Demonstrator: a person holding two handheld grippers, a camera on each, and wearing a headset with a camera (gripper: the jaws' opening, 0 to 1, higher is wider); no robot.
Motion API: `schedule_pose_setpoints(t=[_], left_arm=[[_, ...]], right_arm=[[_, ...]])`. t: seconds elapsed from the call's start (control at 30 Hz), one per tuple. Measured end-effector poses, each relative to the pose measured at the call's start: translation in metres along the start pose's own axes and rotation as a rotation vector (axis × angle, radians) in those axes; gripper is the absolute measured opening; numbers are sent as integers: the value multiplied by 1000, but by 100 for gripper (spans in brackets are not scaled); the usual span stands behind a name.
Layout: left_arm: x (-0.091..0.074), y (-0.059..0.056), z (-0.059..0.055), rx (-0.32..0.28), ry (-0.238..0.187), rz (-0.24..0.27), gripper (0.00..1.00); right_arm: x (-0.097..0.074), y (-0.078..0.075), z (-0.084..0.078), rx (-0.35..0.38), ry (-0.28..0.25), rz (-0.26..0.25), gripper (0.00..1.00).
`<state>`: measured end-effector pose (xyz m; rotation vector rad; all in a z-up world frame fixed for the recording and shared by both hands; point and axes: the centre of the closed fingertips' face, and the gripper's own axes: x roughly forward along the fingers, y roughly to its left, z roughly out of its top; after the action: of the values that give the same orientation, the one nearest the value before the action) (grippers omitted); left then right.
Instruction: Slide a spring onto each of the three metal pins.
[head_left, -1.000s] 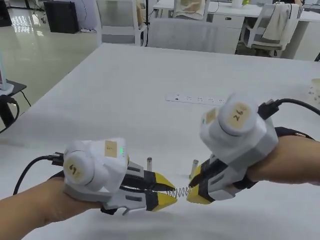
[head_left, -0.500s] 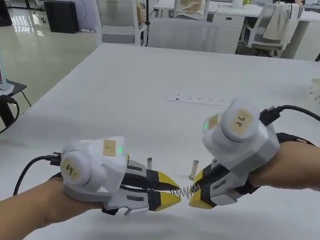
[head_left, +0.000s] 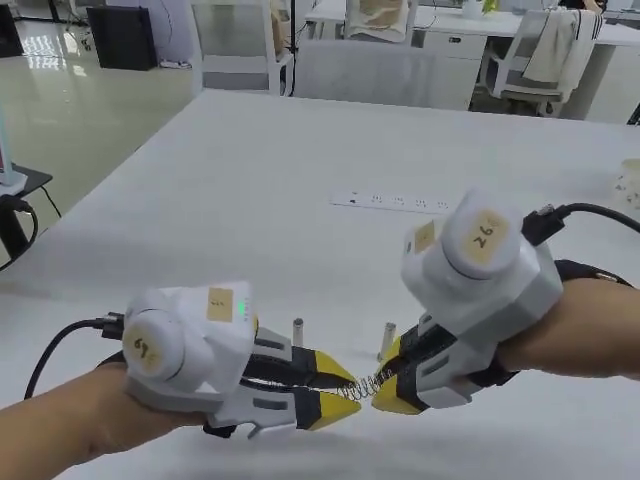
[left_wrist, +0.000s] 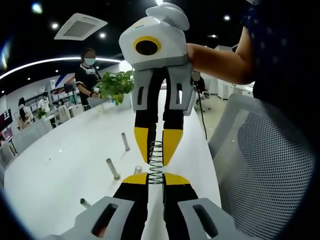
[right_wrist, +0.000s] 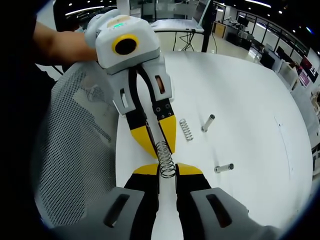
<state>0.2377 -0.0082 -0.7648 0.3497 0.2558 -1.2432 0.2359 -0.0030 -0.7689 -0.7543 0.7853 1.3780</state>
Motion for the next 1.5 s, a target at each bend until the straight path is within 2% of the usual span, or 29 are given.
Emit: schedule_pose_setpoints(t=[0.23,0.7,1.2,1.5], left_arm=[[1,-2,-3,-9,8,-9,2],[3,-2,-8,-26,11,-20,2],[5,-3,-10,-38,12,-23,4],[3,-1,-11,-59,14,-18,10]], right_arm=[[0,4,8,-8,-13,15,9],[3,10,19,-11,11,35,8],[4,9,16,-24,42,35,8],[-4,-2,10,-13,58,17,8]])
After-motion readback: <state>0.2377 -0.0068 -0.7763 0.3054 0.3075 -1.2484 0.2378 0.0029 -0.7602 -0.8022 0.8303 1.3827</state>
